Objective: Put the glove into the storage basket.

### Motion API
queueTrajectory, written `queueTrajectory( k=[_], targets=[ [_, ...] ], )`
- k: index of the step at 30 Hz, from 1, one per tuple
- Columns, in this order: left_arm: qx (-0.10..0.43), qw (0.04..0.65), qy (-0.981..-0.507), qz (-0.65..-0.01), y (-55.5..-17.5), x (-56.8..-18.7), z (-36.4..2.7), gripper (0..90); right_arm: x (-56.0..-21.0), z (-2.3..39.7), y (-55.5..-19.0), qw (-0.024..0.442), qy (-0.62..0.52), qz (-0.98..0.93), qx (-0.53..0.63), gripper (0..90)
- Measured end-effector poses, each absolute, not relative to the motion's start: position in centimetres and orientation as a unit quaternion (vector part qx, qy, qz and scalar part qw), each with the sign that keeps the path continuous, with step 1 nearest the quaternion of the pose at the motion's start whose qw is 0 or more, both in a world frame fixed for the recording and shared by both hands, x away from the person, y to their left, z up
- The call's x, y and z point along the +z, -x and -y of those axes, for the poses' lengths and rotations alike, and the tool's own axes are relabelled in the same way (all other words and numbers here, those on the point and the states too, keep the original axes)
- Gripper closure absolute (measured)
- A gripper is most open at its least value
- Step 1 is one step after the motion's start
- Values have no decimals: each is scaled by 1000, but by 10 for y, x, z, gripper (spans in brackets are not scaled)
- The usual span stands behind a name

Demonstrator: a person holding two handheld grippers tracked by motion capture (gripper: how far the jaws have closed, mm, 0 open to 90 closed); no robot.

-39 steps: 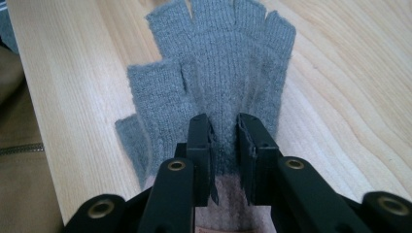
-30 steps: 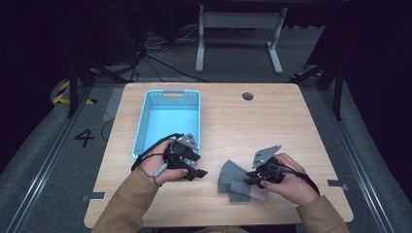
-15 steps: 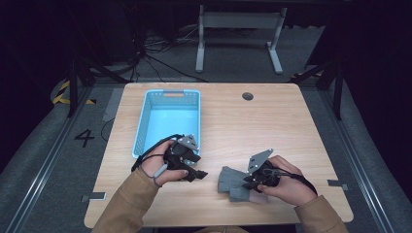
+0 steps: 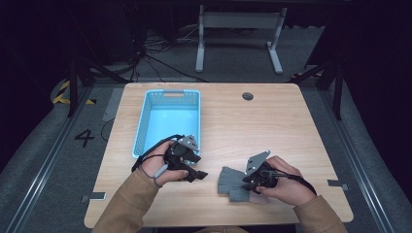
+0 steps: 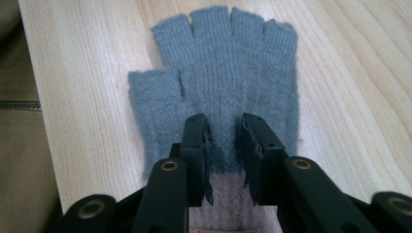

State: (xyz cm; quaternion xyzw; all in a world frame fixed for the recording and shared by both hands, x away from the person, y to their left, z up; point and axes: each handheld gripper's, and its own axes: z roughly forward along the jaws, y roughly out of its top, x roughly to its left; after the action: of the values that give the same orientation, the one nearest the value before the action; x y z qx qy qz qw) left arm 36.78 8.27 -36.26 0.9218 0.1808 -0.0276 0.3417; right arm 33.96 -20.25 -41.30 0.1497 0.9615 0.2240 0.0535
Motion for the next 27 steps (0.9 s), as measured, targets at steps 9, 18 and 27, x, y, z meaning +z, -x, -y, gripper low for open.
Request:
queueTrajectory(
  k=[9, 18, 27],
  targets=[
    [-28, 341, -922, -181, -367, -363, -82, 372, -412, 205, -341, 67, -162, -953, 248, 635],
    [-28, 341, -923, -179, -367, -363, -79, 373, -397, 221, -345, 99, -204, -929, 292, 633],
    [-24, 338, -925, -172, -362, -366, -71, 376, -388, 240, -354, 129, -275, -897, 323, 624]
  ],
)
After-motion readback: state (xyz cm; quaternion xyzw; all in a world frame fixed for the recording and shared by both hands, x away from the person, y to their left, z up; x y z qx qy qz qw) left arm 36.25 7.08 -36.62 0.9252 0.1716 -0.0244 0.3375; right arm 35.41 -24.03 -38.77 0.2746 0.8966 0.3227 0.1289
